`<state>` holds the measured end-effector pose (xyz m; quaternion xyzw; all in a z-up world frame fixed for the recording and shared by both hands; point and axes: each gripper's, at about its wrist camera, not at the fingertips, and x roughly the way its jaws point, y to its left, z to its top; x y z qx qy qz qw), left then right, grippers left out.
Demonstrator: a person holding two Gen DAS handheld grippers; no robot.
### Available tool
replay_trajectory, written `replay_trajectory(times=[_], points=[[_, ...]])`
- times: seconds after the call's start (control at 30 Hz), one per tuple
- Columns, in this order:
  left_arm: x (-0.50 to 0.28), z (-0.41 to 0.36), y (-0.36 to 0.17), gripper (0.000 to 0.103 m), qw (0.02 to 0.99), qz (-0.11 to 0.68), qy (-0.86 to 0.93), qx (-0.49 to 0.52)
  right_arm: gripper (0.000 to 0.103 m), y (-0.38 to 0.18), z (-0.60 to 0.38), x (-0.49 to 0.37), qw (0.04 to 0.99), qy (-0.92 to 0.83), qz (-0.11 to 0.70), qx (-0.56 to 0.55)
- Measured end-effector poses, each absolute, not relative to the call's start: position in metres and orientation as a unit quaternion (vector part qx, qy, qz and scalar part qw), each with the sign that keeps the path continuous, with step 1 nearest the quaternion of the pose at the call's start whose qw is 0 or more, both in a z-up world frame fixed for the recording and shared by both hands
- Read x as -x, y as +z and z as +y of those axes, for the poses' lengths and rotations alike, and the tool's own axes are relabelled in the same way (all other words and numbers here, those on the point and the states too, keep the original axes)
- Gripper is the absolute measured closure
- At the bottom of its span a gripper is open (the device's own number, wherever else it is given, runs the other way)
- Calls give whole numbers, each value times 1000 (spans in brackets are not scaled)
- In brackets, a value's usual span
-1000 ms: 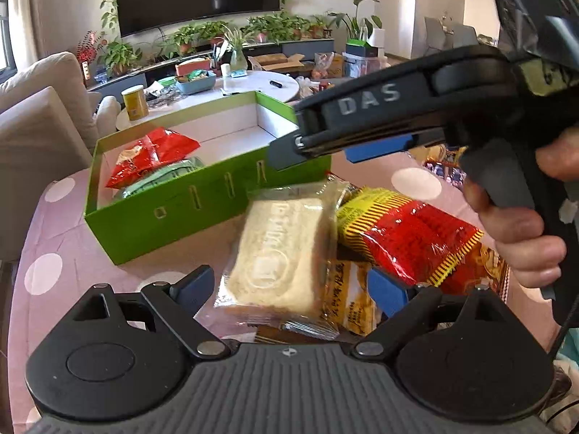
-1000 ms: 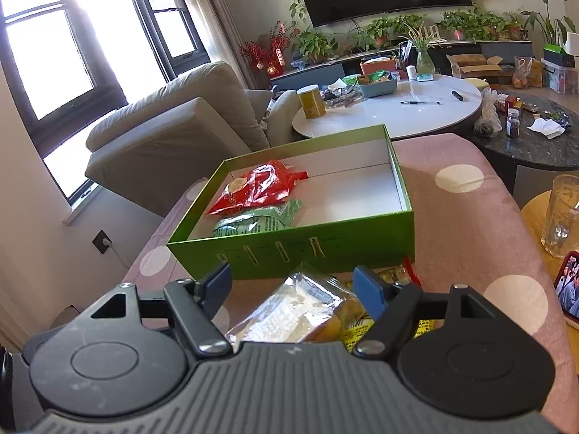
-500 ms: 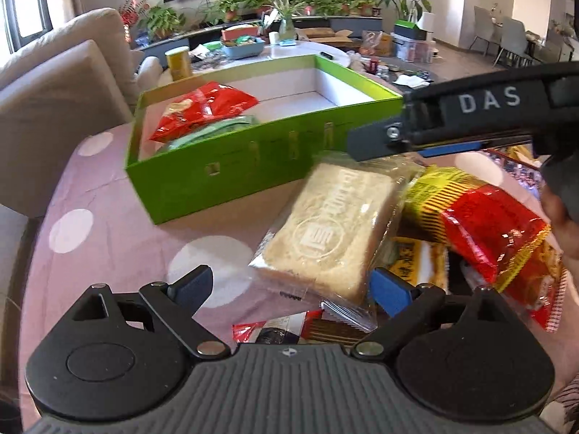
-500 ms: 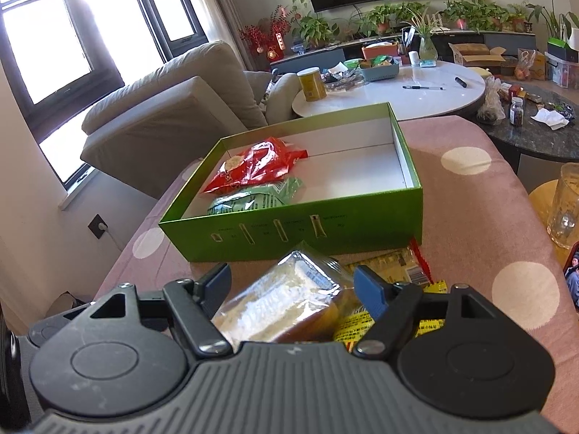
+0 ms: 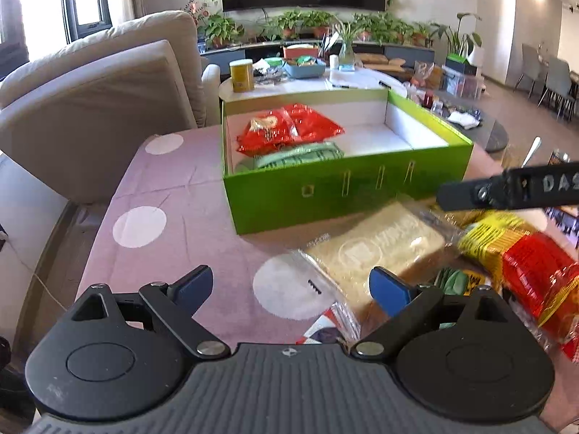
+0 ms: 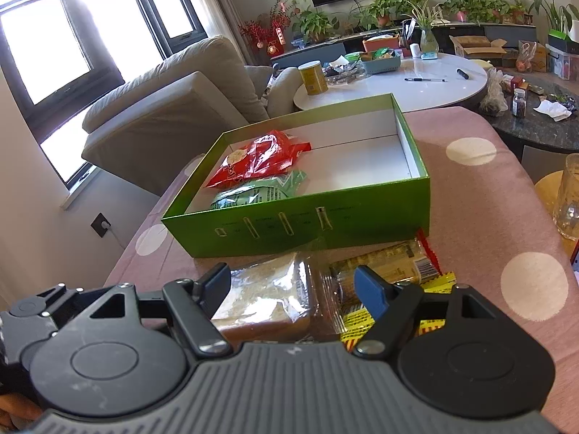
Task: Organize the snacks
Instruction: 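Move the left tool to the wrapped bread loaf and grasp it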
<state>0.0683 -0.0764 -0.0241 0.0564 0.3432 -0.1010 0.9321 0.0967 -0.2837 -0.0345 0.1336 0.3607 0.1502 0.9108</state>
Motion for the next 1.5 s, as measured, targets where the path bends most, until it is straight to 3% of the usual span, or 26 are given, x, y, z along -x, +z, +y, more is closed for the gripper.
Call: replay_trajectory(times=[0.6,0.8,1.03,1.2,1.27,1.33,1.5], points=[[-79,-95,-40,10,907,384,-169,-41,38,-44,-272,-114,890,179,395,-141],[-89,-95,-49,19,898,405,-167,-25,37,-56,-262,-124,884,176,413,-128],[-92,-85,-48,39,904,397,-158,-7,37,-65,-256,-123,885,173,417,-116],[-91,-75,-46,38,910,389,-141,-18,37,-58,-257,-116,878,203,415,-130],[-92,-73,-46,33,910,389,-142,-20,37,-58,-259,-117,878,192,415,-141],[-93,-75,-47,22,911,388,-140,-29,37,-60,-260,-120,879,176,417,-147],[-101,-81,-56,22,903,401,-155,-19,32,-65,-255,-127,875,179,424,-147]])
